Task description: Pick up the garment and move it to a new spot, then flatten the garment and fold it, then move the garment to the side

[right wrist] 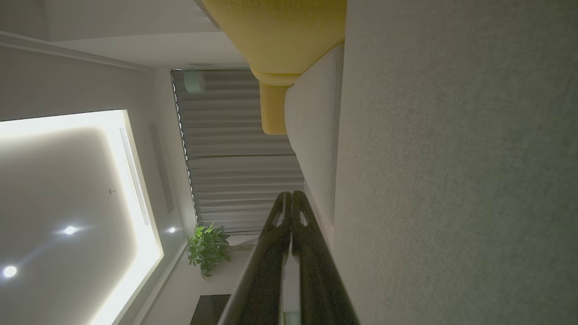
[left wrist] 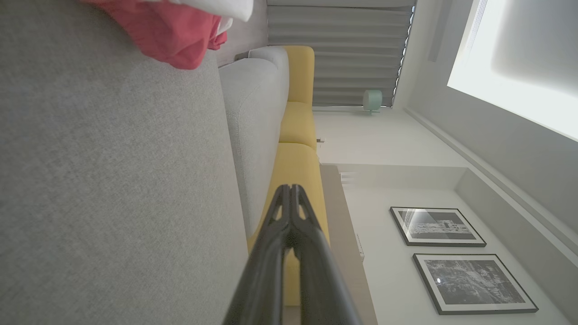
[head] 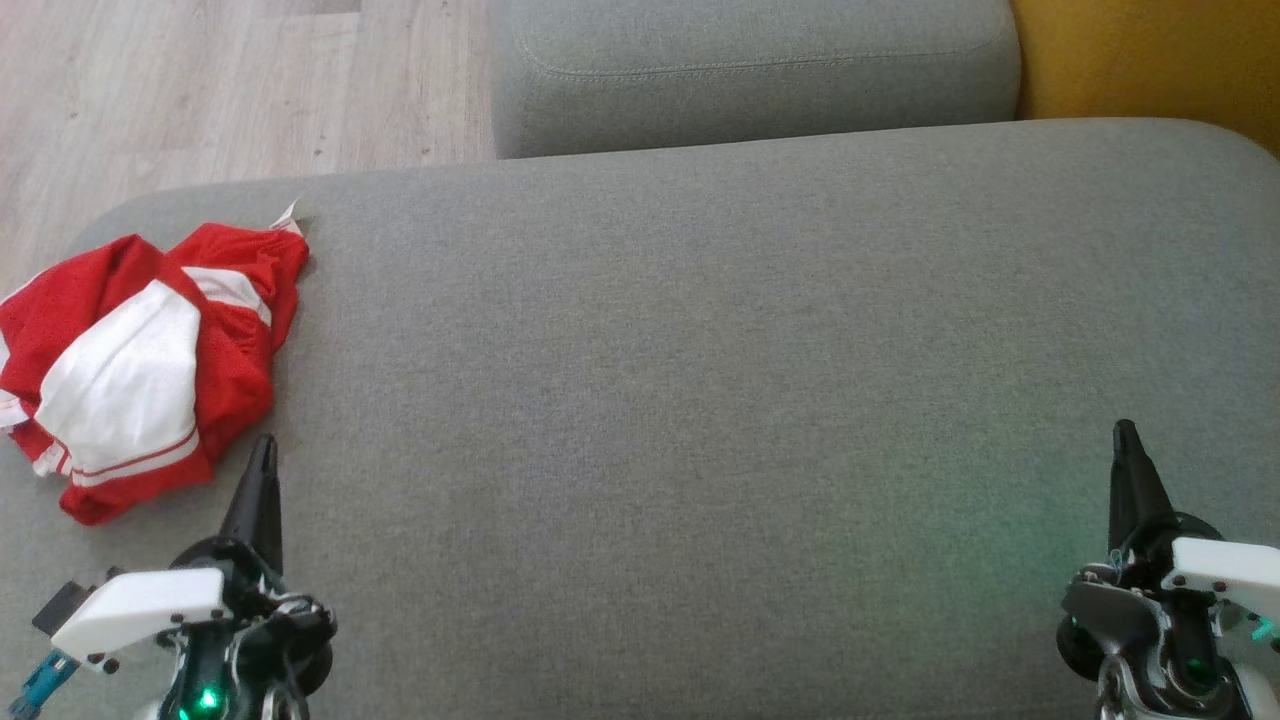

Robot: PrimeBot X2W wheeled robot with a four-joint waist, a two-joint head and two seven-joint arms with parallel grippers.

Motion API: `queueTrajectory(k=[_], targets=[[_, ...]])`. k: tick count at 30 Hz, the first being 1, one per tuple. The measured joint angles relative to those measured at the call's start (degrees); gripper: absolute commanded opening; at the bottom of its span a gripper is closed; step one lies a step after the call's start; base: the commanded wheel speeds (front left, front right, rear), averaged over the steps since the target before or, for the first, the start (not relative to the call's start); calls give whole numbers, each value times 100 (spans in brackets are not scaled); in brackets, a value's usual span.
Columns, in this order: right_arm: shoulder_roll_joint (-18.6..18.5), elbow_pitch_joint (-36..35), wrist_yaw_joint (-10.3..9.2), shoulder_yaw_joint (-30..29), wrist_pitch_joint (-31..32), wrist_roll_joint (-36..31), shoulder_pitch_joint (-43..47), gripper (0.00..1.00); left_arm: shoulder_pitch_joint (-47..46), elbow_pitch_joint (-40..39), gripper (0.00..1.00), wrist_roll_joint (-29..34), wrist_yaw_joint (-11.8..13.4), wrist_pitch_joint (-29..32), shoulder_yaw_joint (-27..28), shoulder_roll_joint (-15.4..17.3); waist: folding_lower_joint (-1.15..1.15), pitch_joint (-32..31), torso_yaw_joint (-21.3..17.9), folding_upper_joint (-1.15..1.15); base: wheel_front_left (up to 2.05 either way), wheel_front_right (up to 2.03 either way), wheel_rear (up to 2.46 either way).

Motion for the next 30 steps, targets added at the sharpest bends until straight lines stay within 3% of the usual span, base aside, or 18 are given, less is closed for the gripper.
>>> queueTrajectory(k=[30], targets=[[0,0,0,0,0,0,0,0,0,0,0,0,0,0,0,0,0,0,0,0,0,0,0]])
